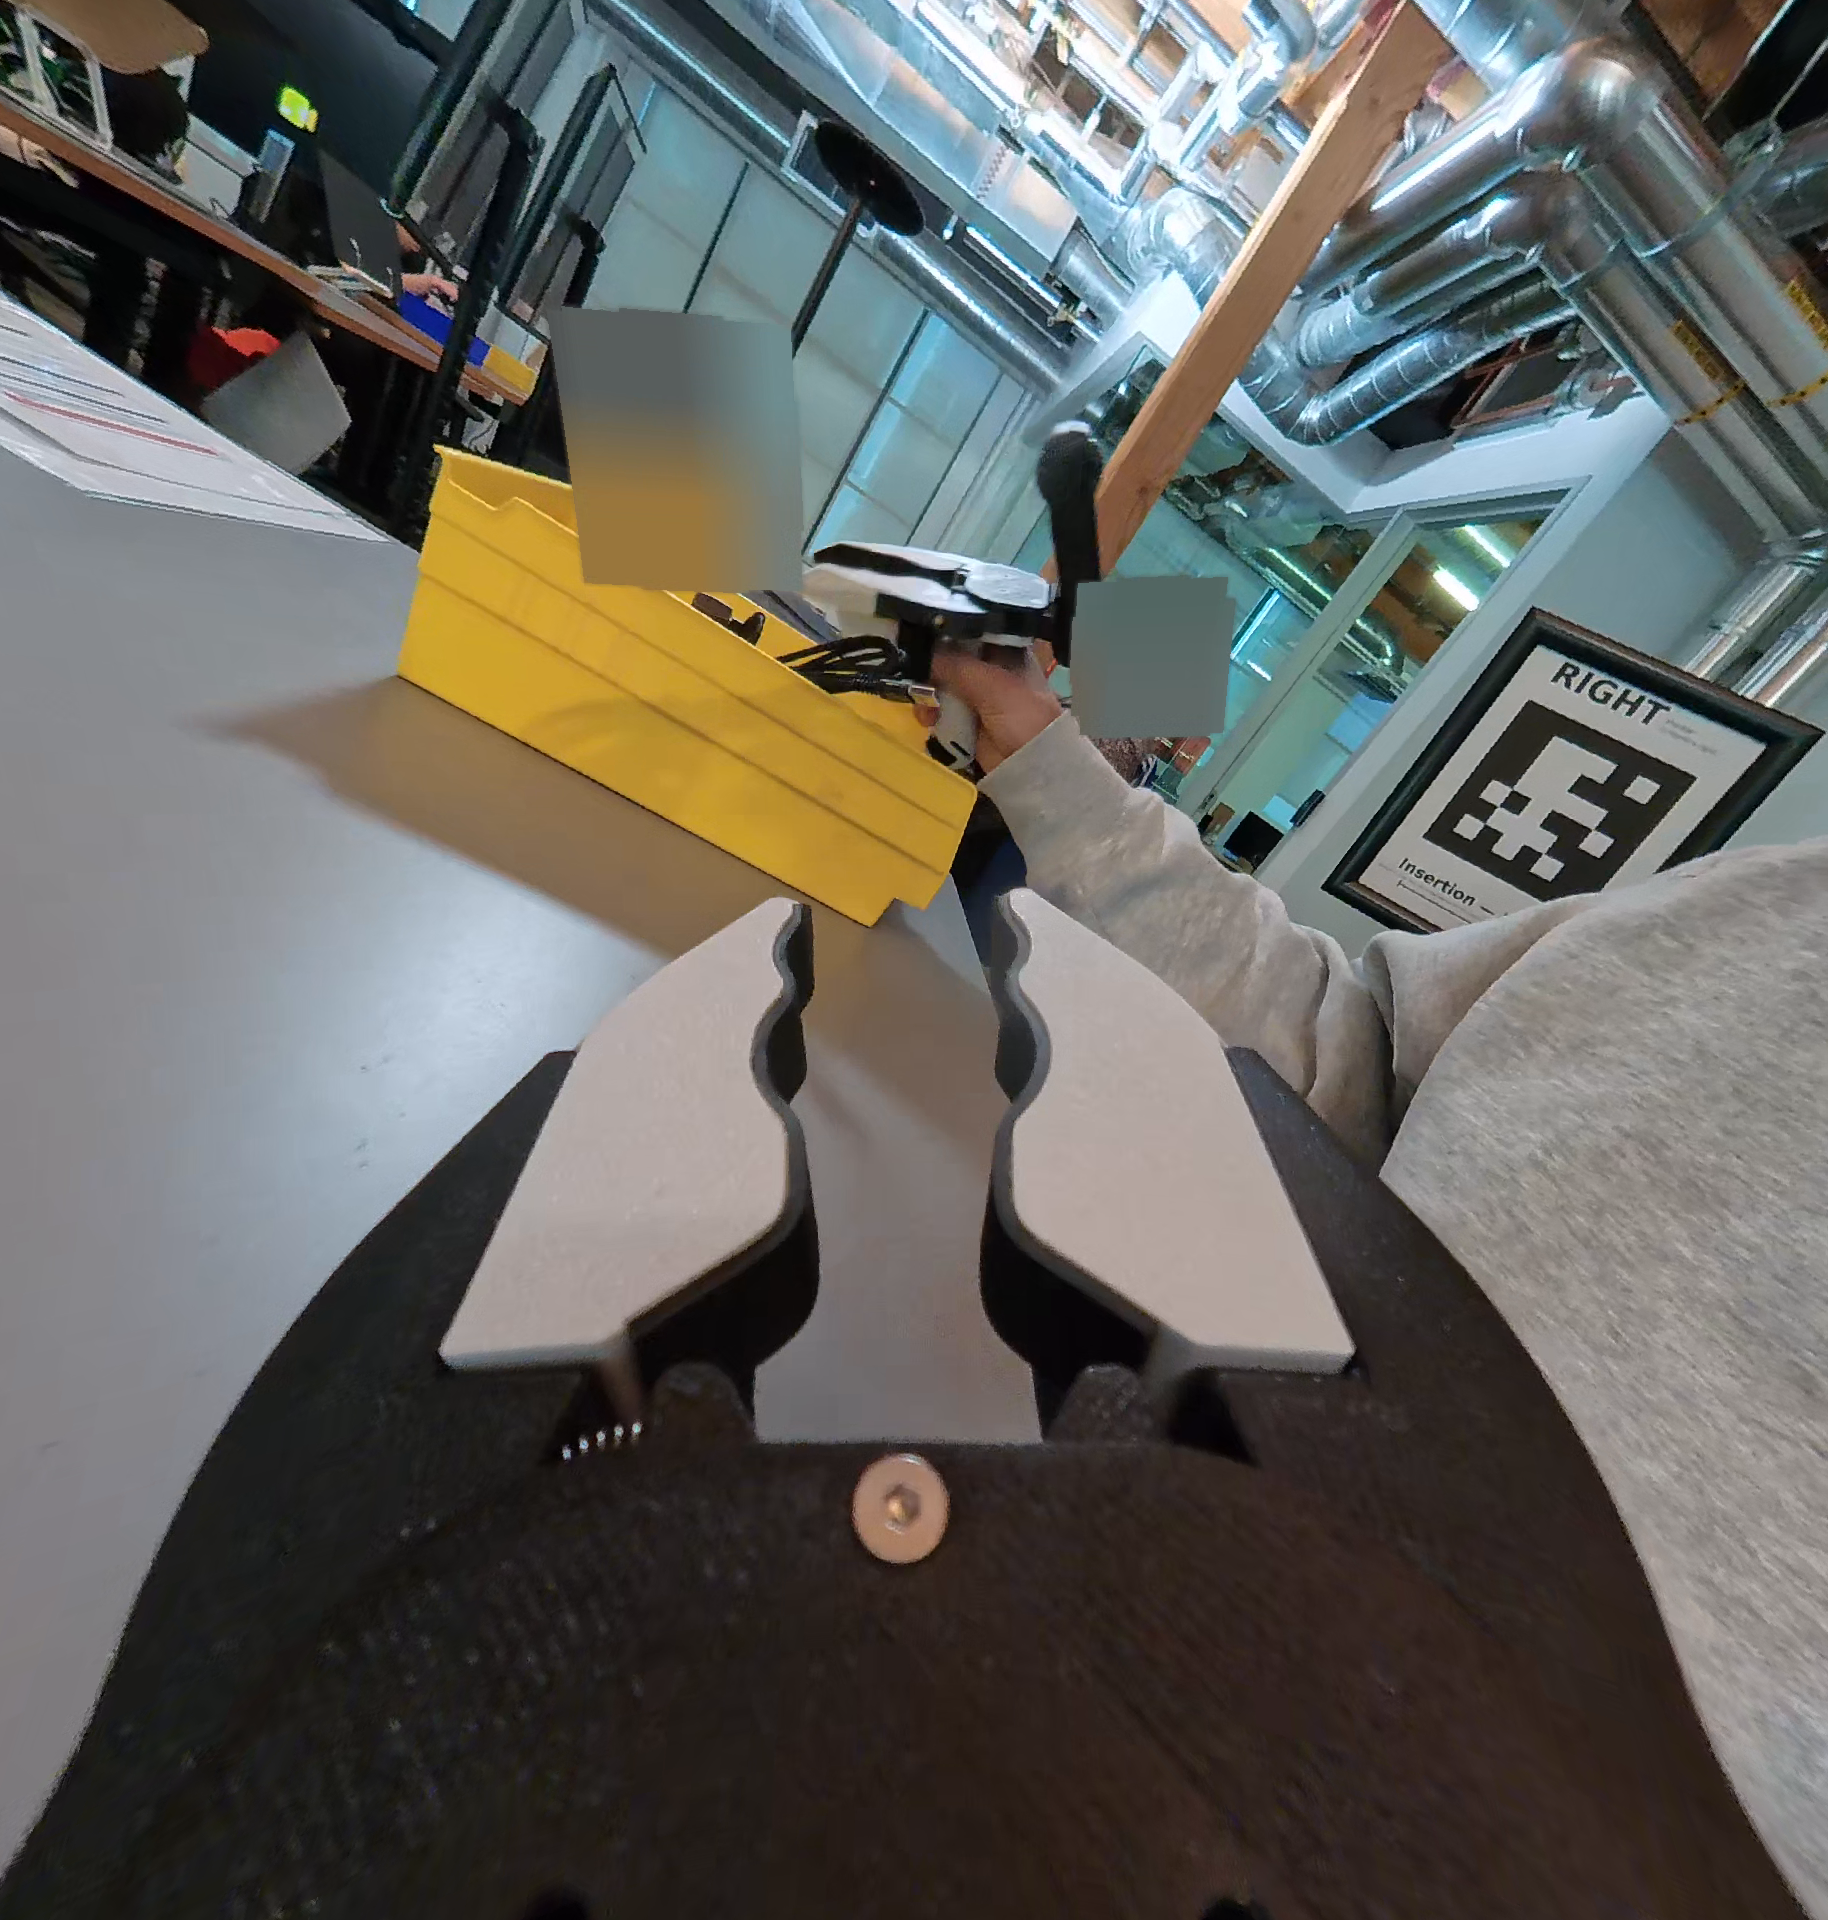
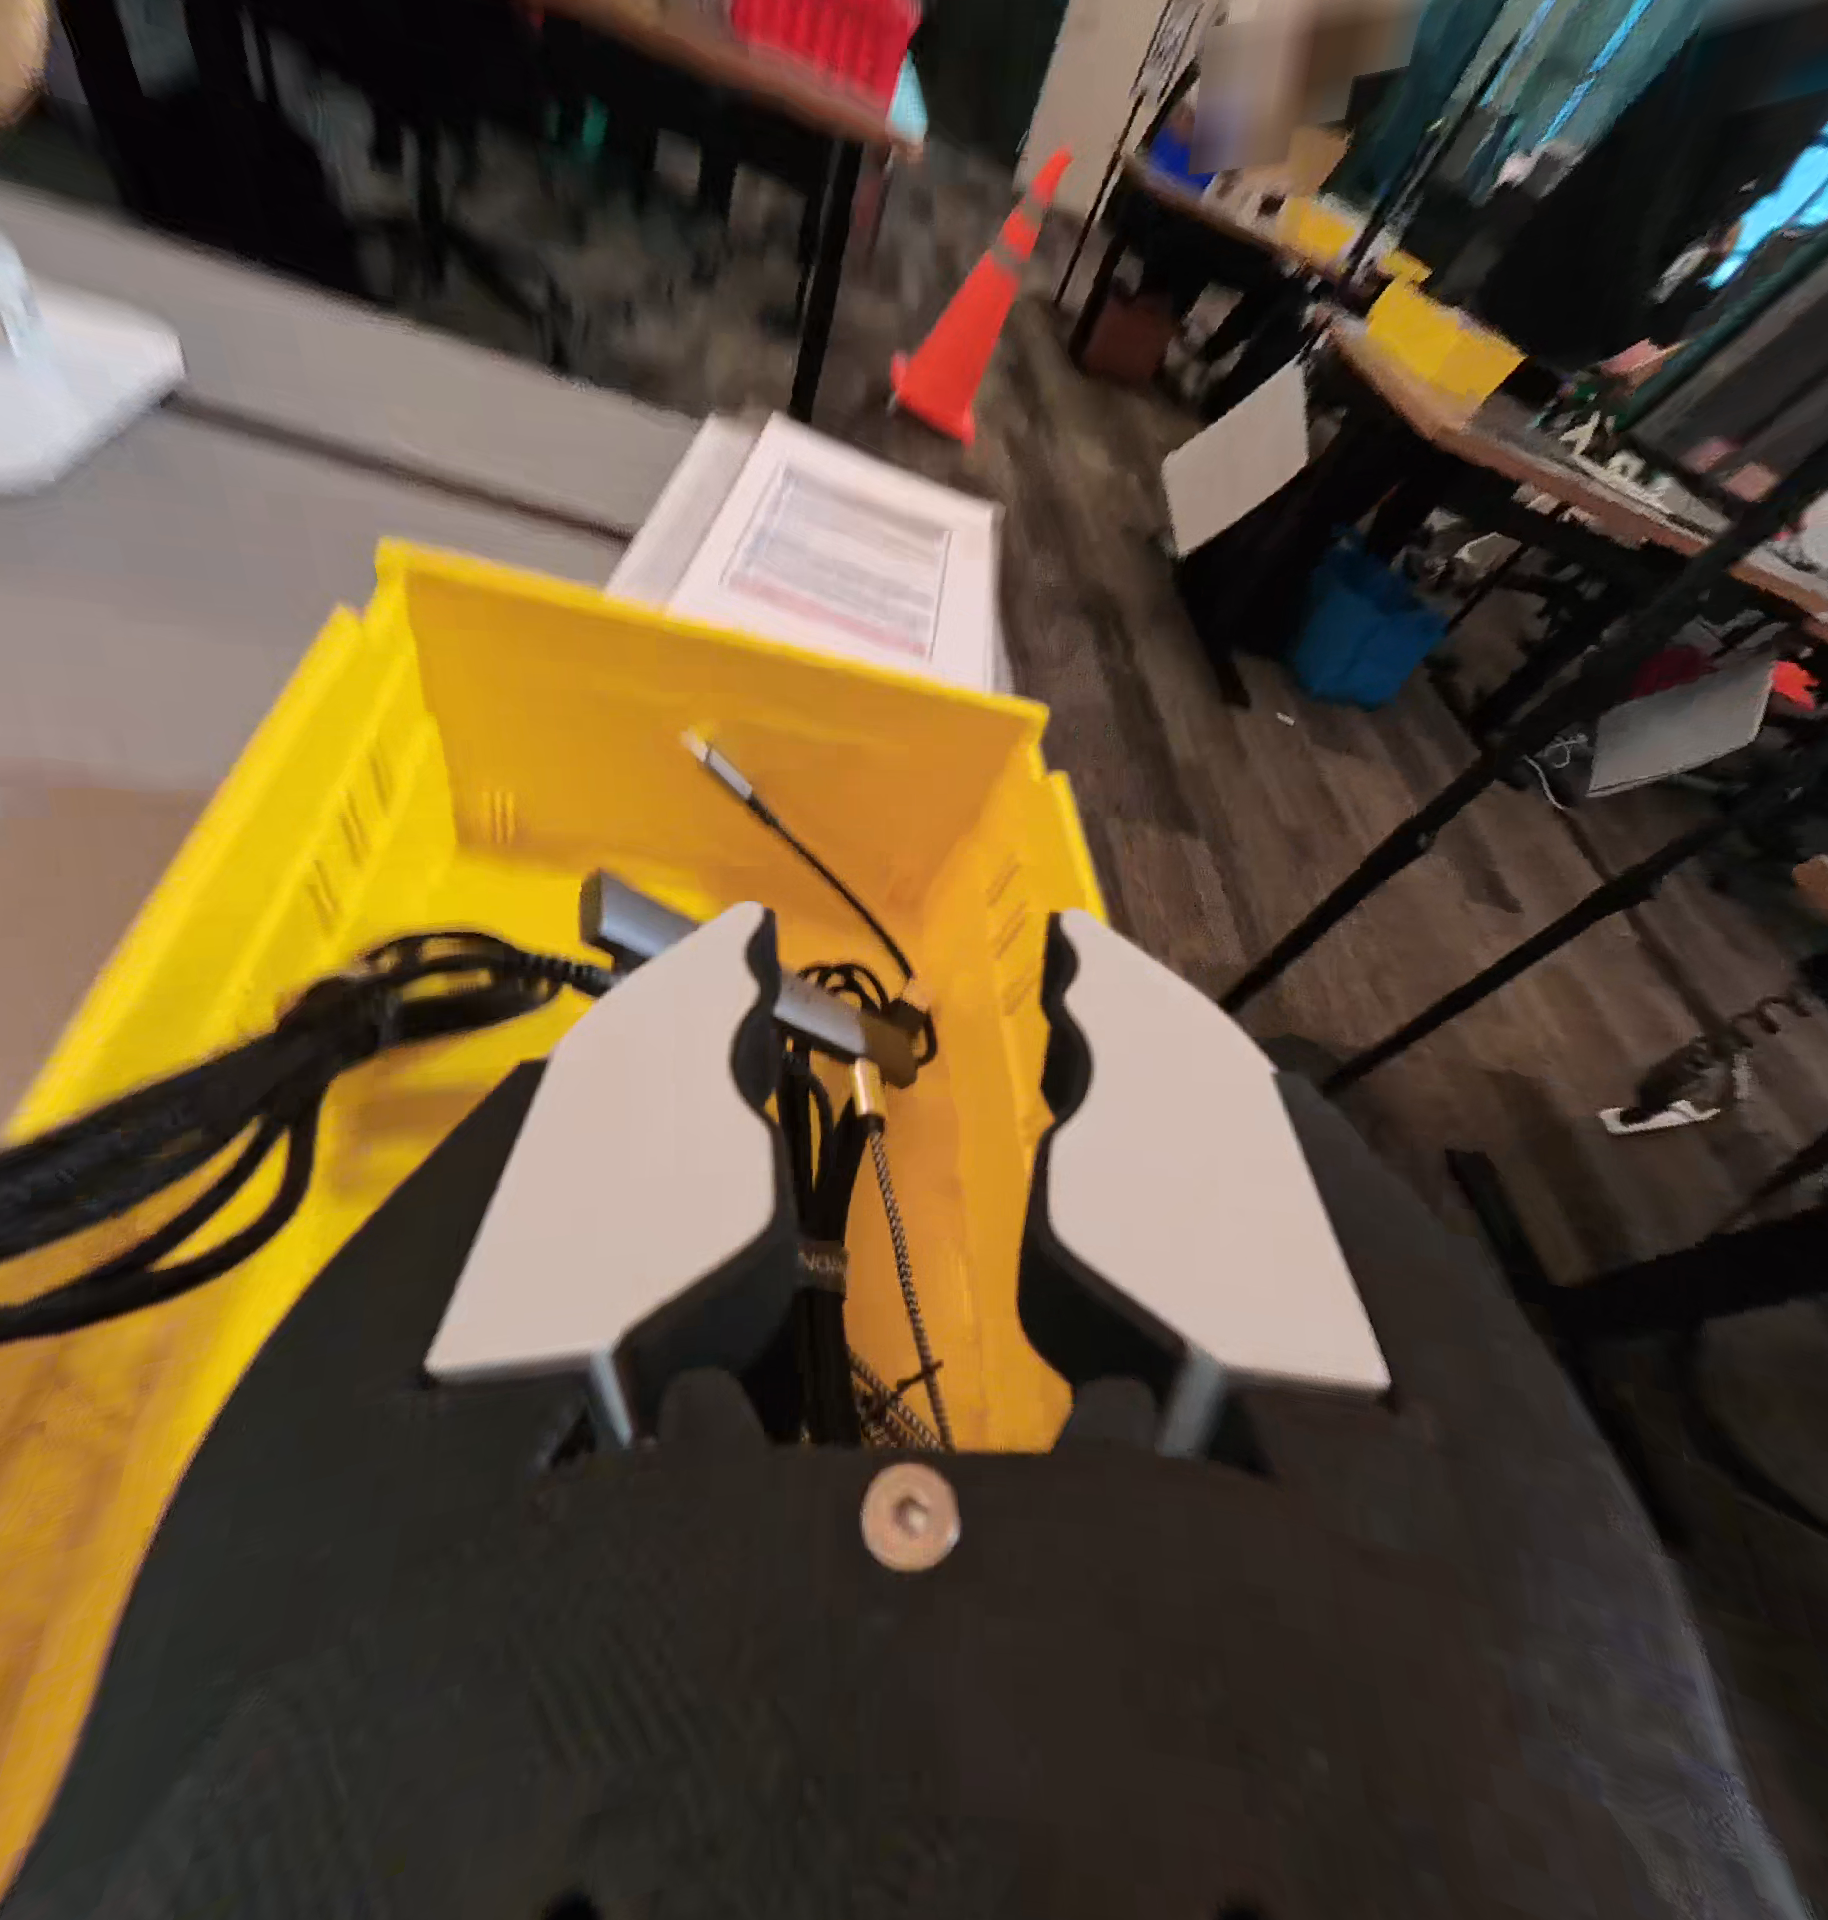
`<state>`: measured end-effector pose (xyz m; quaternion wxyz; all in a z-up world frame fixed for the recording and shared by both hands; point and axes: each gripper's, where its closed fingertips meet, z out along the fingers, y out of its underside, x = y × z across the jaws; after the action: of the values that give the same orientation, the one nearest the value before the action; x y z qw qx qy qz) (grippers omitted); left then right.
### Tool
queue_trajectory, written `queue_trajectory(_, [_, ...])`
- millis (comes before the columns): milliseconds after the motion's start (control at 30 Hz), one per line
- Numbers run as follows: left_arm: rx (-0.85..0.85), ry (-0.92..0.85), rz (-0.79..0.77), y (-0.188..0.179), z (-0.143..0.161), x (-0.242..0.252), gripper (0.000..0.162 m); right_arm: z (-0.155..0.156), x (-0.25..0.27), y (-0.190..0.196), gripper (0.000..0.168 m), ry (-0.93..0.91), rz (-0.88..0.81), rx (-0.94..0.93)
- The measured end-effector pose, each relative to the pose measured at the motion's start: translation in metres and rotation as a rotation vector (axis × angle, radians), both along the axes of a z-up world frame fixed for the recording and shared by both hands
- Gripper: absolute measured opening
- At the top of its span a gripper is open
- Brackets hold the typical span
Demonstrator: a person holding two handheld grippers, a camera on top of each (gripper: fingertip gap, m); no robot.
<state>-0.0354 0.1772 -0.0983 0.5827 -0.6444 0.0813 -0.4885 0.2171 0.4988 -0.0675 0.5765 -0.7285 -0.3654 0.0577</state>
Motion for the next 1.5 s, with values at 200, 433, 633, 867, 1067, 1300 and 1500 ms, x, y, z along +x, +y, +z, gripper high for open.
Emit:
queue_trajectory(200, [-0.01,0.009,0.035,0.003,-0.001,-0.004,0.032,0.056,-0.003,-0.04,0.027,0.471,0.184,0.052])
queue_trajectory(433, [-0.023,0.066,0.026,0.011,-0.006,0.007,0.031,-0.006,-0.051,-0.088,0.019,0.291,0.313,-0.141])
queue_trajectory(633, [-0.037,0.147,-0.01,0.015,-0.014,0.023,0.03,-0.039,-0.025,-0.088,0.016,0.174,0.11,-0.181])
queue_trajectory(867, [-0.045,0.091,-0.01,0.017,-0.012,0.018,0.029,-0.003,-0.016,-0.107,0.022,0.436,0.204,-0.075])
queue_trajectory(1067, [-0.052,0.039,0.004,0.018,-0.01,0.011,0.03,-0.002,-0.023,-0.108,0.021,0.433,0.262,-0.051])
queue_trajectory(1300, [-0.062,0.023,-0.009,0.02,-0.01,0.013,0.031,-0.004,-0.025,-0.111,0.021,0.439,0.3,-0.063])
queue_trajectory(1500, [-0.065,0.004,-0.013,0.02,-0.01,0.012,0.031,0.008,-0.034,-0.124,0.023,0.45,0.38,-0.005])
